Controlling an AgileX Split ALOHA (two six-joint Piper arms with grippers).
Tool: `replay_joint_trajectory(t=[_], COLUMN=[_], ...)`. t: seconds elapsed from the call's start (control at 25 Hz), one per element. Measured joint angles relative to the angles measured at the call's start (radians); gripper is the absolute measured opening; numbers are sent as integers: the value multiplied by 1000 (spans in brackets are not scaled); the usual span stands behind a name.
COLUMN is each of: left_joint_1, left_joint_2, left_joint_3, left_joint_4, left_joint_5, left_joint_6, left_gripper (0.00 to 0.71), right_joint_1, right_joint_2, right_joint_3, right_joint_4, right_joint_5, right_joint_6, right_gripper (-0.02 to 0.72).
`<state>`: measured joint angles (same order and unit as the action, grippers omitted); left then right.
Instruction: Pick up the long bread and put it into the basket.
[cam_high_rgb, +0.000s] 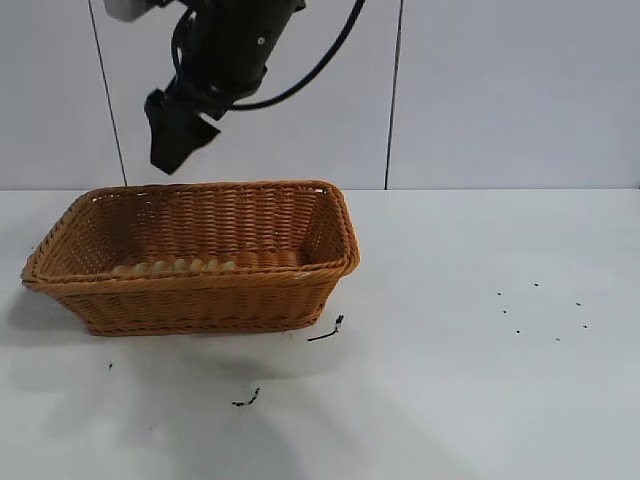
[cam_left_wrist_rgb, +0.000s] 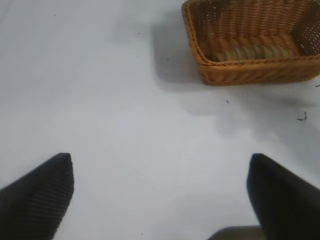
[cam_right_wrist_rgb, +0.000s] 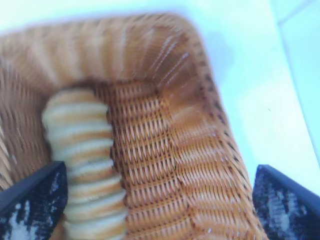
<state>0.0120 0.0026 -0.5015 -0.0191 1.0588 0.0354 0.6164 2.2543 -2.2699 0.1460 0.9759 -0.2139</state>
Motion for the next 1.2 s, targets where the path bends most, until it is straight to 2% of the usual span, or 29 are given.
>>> replay_joint_trajectory(t=[0.2,0.32,0.36,0.4,0.8,1.0,1.2], left_joint_1=[0,0,0,0,0,0,0], left_joint_2=[0,0,0,0,0,0,0], left_joint_3=[0,0,0,0,0,0,0], left_joint_4=[0,0,0,0,0,0,0], left_joint_5=[0,0,0,0,0,0,0], left_joint_6=[0,0,0,0,0,0,0], left_gripper=[693,693,693,693,693,693,693], right_joint_1=[-43,-110,-175,-175,-497,-584,-607], right_joint_2=[0,0,0,0,0,0,0], right_joint_3=[-1,-1,-1,-1,-1,-1,-1], right_joint_4=[-18,-21,-23,-23,-32,-33,-34], right_joint_5=[47,56,69,69,138,178,231], right_joint_6=[60,90,97,97,101,101,101], right_gripper=[689,689,689,689,689,689,689])
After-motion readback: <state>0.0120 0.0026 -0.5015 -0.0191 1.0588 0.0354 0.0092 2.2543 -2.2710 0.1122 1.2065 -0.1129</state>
